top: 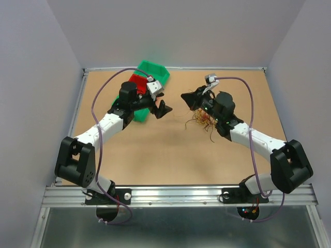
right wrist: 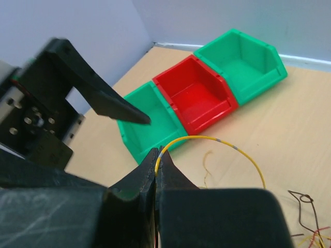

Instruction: Untangle the cables

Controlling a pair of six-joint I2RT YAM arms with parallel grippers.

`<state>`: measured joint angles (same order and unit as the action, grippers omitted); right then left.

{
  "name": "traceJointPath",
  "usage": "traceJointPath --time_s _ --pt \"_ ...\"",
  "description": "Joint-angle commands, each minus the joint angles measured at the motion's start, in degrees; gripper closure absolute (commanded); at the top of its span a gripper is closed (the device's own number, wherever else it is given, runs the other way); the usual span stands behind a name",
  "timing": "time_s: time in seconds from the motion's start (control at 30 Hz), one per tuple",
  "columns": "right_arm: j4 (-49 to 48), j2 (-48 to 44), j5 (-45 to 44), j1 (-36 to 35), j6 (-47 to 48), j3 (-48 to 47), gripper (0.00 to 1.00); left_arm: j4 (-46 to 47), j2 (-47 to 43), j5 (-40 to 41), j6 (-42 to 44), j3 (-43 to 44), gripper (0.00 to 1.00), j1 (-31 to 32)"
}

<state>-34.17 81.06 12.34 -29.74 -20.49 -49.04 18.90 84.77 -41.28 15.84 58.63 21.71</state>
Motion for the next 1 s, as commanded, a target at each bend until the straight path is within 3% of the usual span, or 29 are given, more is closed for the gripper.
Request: traceJointPath --time_s 0.0,0.37,0.53,0.77,0.97 --pt "-3.97 -3.71 4.71 -1.29 -0.08 -2.38 0.99 10.36 -3.30 -9.87 -0.18 -4.04 0.01 1.13" --pt "-3.80 -7.23 5.06 -6.65 1.59 -1.94 0.99 23.64 -1.45 -20.06 -6.61 -8.18 0.01 4.65" --pt "-3.97 -7.05 4.36 -8.14 2.30 -2.29 0.99 25.83 -1.63 -16.48 -6.34 -9.67 0.01 7.37" --pt "-6.34 -6.70 4.98 -9.11 1.86 -1.77 0.99 45.94 1.53 -13.48 -18.81 -13.01 0.01 7.99" --pt "-7.75 -7.14 7.26 -9.20 0.89 -1.24 0.99 51.42 3.73 -12.87 -22.78 -13.28 0.01 7.99"
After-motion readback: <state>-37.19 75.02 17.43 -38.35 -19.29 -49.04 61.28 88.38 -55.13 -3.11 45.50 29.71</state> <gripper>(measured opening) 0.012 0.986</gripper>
